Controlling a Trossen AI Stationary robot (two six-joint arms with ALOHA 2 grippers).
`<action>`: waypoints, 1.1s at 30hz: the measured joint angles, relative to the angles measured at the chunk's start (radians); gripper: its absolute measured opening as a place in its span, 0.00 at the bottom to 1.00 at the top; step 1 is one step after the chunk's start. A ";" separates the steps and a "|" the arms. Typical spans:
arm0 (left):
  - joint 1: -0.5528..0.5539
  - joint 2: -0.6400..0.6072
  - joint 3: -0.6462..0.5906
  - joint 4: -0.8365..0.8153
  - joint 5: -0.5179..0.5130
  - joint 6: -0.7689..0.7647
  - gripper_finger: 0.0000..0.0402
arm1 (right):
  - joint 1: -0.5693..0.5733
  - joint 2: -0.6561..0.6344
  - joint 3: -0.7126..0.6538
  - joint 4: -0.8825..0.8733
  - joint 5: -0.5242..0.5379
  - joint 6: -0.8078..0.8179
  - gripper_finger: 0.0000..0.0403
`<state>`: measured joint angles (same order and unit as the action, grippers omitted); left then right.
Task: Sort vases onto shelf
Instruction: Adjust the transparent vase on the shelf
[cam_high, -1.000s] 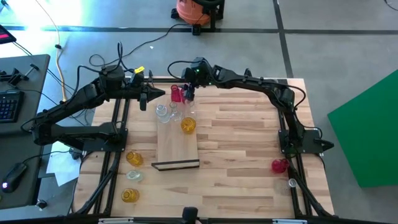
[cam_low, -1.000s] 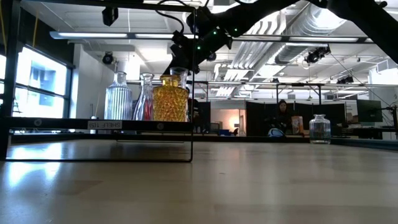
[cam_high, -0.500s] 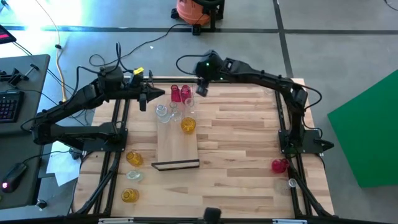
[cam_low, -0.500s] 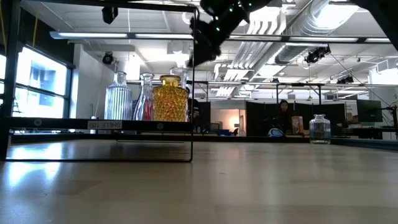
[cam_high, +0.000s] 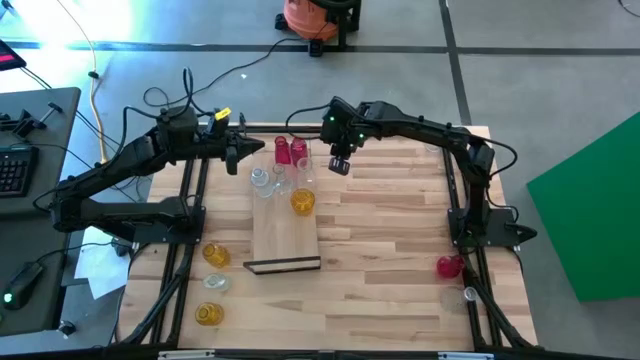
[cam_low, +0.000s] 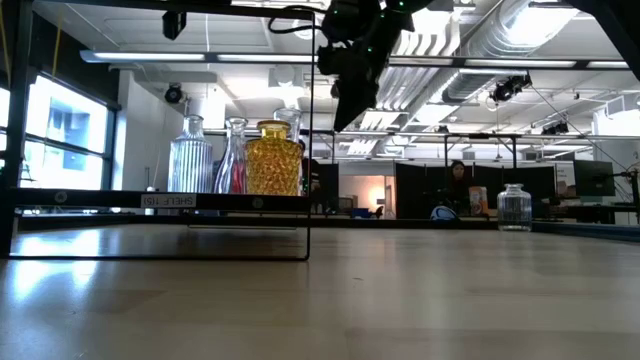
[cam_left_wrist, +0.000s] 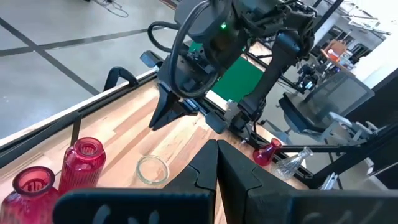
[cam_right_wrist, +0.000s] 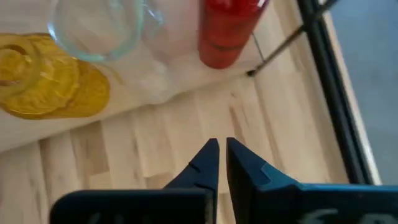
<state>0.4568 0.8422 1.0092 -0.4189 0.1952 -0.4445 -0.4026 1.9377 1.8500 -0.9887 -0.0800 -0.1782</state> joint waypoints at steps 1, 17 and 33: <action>0.000 0.000 0.000 0.000 0.000 0.000 0.00 | 0.000 0.000 0.000 0.005 -0.007 -0.003 0.01; 0.000 0.000 0.000 0.025 0.000 -0.017 0.00 | 0.054 0.001 0.000 0.039 -0.247 0.021 0.00; -0.030 -0.014 0.000 0.029 0.012 0.002 0.00 | 0.078 0.045 0.000 0.146 -0.215 0.070 0.00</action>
<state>0.4266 0.8283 1.0092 -0.3901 0.2070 -0.4427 -0.3250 1.9830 1.8500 -0.8423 -0.2947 -0.1085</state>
